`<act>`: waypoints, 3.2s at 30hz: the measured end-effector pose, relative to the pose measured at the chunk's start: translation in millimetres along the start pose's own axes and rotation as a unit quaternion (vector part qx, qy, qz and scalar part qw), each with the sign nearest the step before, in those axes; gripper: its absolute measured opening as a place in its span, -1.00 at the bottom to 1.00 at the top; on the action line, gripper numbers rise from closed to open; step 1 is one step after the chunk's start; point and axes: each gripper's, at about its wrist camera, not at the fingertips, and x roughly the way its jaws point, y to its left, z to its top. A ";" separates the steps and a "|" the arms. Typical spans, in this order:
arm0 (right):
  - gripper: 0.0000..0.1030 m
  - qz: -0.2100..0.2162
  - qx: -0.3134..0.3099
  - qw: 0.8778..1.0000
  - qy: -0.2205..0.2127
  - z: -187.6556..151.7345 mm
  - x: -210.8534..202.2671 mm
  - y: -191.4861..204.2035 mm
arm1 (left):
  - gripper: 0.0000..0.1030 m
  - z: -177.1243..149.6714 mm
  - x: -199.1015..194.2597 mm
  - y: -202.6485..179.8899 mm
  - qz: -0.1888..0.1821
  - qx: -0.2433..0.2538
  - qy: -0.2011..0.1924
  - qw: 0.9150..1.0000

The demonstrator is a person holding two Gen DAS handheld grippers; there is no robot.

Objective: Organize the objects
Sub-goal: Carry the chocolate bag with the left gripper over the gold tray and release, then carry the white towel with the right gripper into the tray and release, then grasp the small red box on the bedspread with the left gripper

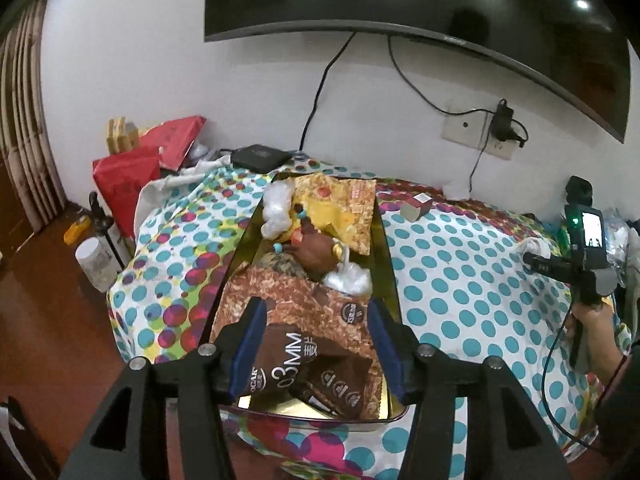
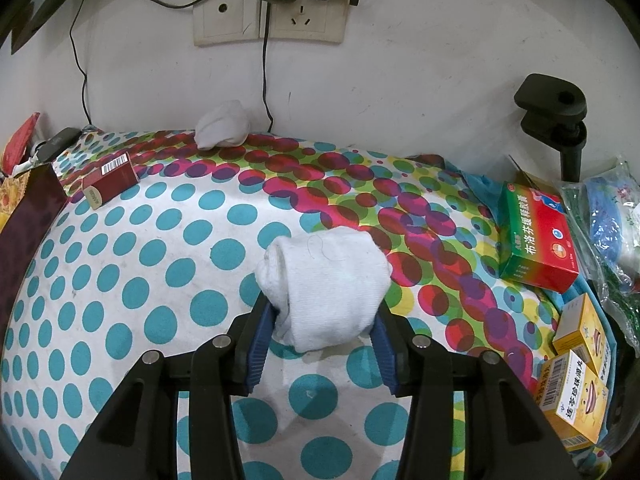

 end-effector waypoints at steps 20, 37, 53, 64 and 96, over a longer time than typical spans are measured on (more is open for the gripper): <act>-0.17 0.020 -0.004 0.999 -0.024 5.9 -10.4 -1.7 | 0.05 -5.3 1.6 2.5 -0.027 -0.013 -0.012 0.999; -0.16 0.087 -0.025 0.995 -0.047 43.2 -43.4 55.8 | 0.05 13.6 12.4 42.2 -0.063 -0.031 -0.009 0.997; -0.14 0.245 -0.135 0.960 -0.023 66.5 -70.6 263.3 | 0.06 25.6 11.4 74.3 -0.035 -0.058 0.002 0.998; -0.10 0.214 -0.152 0.965 0.014 64.3 -48.8 283.7 | 0.06 29.1 21.6 75.4 -0.024 -0.058 0.019 0.998; 0.91 0.055 -0.011 0.995 -0.083 -6.7 -54.6 28.0 | 0.06 43.8 44.1 -89.7 -0.105 0.075 0.020 0.991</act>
